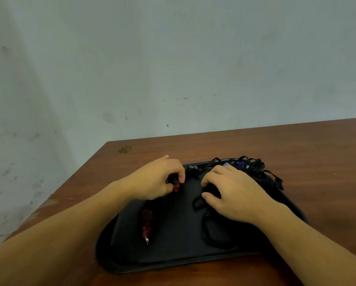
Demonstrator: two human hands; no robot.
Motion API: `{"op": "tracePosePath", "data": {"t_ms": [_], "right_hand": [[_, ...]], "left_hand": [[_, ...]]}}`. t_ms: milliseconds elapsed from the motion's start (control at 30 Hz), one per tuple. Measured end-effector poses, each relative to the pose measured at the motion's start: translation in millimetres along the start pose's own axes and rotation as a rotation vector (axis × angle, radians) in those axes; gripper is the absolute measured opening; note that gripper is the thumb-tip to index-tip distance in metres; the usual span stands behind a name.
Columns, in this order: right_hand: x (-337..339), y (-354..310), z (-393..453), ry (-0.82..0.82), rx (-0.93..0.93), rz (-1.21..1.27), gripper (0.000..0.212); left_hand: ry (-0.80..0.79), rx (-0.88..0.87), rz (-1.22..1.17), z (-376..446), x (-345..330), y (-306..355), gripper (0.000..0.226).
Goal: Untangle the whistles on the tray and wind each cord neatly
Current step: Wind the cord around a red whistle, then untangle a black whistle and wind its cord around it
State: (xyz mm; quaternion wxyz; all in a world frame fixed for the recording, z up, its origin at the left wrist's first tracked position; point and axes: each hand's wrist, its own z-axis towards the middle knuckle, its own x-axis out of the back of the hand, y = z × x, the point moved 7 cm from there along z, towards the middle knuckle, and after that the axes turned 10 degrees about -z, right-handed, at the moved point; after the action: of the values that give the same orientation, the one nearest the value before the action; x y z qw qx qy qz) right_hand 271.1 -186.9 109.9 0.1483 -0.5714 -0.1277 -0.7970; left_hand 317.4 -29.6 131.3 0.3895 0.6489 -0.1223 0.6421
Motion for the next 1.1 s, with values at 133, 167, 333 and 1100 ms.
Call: {"op": "tracePosePath", "data": {"t_ms": [133,167,333,1100], "right_hand": [[13.9,-4.2,7.2,0.076,0.002,0.018,0.028],[18.1,-4.1,13.1,0.099,-0.004,0.012,0.027],[11.5,-5.7,52.3,0.043,-0.023,-0.043,0.040],[144.5,-26.3,47.0,0.436,0.146,0.266,0.015]], "left_hand": [[-0.004,0.019,-0.038,-3.9,-0.1,-5.7,0.033],[-0.009,0.018,-0.045,-5.3,0.8,-5.3,0.033],[0.062,0.052,-0.145,-11.9,13.3,-3.2,0.041],[0.409,0.204,-0.501,-20.8,115.9,69.7,0.036]]}}
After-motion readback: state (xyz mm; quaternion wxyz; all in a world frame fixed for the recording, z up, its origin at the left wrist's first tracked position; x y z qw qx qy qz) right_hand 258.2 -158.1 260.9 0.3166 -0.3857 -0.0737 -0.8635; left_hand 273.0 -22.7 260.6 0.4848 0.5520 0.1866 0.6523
